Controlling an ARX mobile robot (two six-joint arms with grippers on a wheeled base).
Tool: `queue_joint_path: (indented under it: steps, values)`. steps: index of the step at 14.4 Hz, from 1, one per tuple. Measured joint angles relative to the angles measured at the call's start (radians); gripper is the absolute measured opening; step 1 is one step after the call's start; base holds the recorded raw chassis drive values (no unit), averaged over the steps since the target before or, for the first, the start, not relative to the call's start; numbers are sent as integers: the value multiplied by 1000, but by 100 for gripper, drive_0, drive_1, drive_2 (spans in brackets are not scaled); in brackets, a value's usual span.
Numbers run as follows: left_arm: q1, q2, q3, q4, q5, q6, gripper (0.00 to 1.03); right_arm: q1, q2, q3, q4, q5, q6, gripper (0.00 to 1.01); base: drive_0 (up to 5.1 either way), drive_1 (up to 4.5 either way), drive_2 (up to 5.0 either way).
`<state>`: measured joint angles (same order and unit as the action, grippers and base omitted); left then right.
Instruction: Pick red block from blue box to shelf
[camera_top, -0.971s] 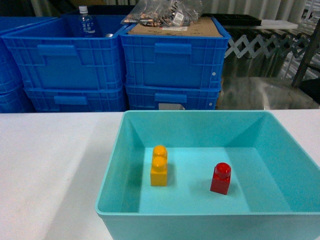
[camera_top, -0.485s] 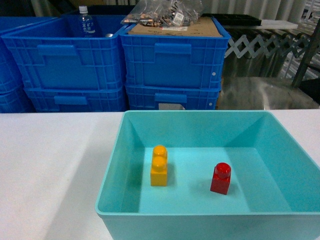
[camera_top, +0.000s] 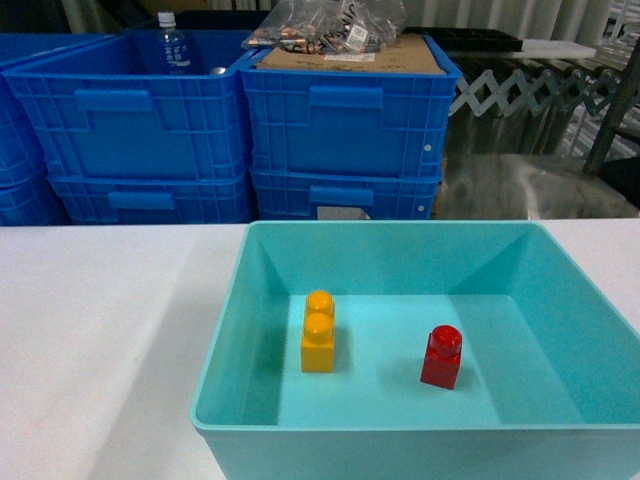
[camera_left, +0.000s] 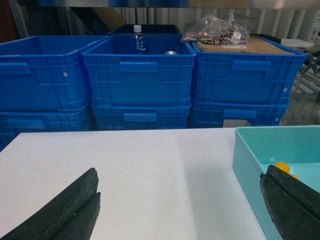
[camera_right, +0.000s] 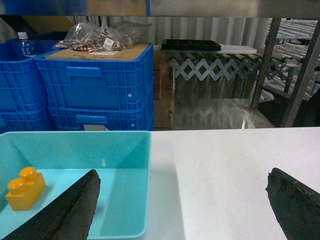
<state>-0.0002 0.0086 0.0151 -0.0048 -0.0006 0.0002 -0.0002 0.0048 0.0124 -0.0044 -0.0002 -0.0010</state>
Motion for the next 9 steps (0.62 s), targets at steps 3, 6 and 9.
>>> queue_joint_path:
  steps: [3, 6, 9]
  values:
    - [0, 0, 0, 0, 0, 0, 98, 0, 0, 0, 0, 0, 0, 98, 0, 0, 0]
    - [0, 0, 0, 0, 0, 0, 98, 0, 0, 0, 0, 0, 0, 98, 0, 0, 0]
    - [0, 0, 0, 0, 0, 0, 98, 0, 0, 0, 0, 0, 0, 98, 0, 0, 0]
